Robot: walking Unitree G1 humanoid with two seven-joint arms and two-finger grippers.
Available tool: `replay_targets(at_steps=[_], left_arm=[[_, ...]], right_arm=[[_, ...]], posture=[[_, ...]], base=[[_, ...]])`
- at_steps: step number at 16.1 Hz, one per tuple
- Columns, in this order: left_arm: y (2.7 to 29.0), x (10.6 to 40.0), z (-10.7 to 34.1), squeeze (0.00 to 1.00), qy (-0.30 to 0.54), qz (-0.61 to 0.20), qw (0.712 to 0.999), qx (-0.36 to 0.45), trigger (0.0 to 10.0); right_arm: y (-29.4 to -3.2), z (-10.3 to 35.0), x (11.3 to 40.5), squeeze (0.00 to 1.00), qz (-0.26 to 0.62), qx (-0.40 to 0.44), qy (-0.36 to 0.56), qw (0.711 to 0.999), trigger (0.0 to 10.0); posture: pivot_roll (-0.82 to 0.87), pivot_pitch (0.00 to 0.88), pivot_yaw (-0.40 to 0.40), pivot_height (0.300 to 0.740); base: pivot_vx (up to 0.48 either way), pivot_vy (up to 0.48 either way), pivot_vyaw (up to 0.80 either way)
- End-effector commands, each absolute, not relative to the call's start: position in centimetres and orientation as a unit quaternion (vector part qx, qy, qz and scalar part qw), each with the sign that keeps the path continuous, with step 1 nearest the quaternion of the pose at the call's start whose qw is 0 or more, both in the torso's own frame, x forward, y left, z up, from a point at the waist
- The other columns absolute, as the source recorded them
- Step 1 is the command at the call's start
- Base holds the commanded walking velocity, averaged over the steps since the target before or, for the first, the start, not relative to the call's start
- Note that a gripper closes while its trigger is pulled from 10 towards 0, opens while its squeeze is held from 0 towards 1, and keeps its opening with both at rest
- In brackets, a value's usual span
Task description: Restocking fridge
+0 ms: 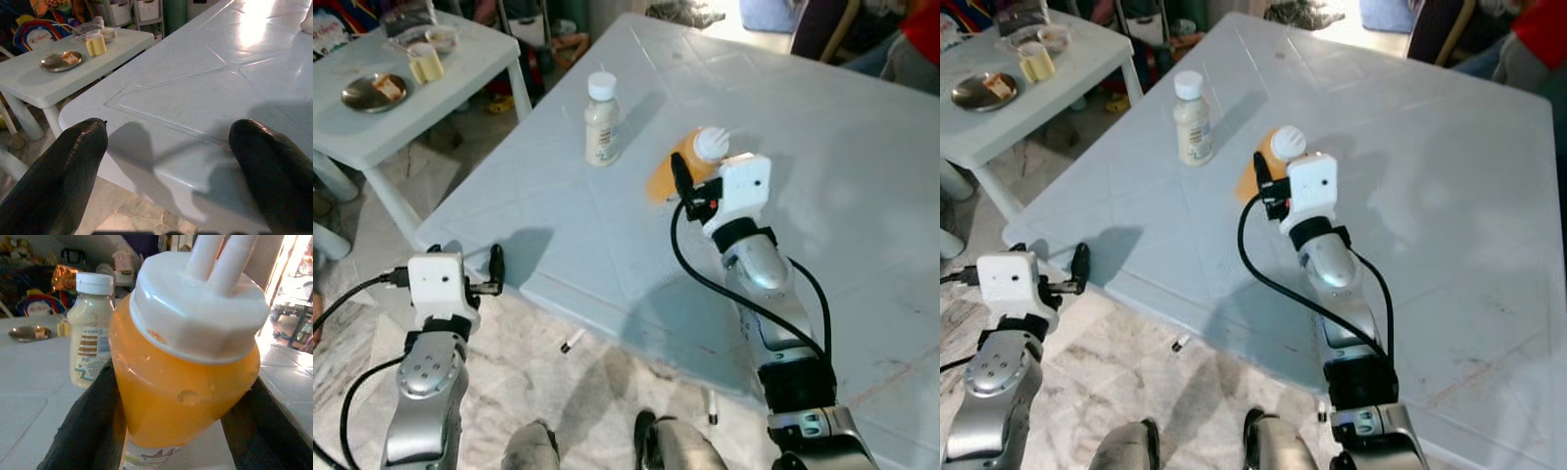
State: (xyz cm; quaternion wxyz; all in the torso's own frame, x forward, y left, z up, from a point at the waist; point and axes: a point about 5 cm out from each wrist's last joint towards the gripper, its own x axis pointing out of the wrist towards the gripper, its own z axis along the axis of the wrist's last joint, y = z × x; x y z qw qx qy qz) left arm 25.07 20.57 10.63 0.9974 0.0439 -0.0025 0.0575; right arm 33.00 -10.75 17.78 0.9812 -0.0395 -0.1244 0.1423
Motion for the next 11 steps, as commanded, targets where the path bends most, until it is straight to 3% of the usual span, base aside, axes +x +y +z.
replay_targets(at_steps=[1,3,5,7,11], left_arm=[[20.5,25.0,10.5,0.0,-0.003,0.064,0.997,0.045,10.0],[20.6,24.8,10.3,0.0,-0.002,0.068,0.997,0.046,10.0],[20.6,24.6,10.1,0.0,0.001,0.067,0.997,0.047,10.0],[20.6,24.6,10.0,0.0,0.003,0.063,0.997,0.048,10.0],[20.7,24.8,10.1,0.0,0.001,0.061,0.997,0.052,10.0]], right_arm=[[-11.0,14.9,32.8,0.0,0.133,-0.052,-0.05,0.988,10.0],[-11.2,15.1,33.0,0.0,0.114,-0.078,-0.062,0.988,10.0],[-10.8,15.2,32.8,0.0,0.152,-0.024,-0.065,0.986,10.0],[-10.7,14.7,32.5,0.0,0.139,-0.05,-0.068,0.987,10.0],[-10.5,14.4,31.9,0.0,0.159,-0.004,-0.056,0.986,10.0]], posture=[[0.07,0.132,-0.044,0.74],[0.06,0.134,-0.049,0.74],[0.06,0.138,-0.043,0.74],[0.06,0.137,-0.04,0.74],[0.06,0.134,-0.033,0.74]], base=[[-0.33,0.0,0.0],[-0.3,0.0,0.0],[-0.279,0.0,0.0],[-0.281,0.0,0.0],[-0.281,0.0,0.0]])
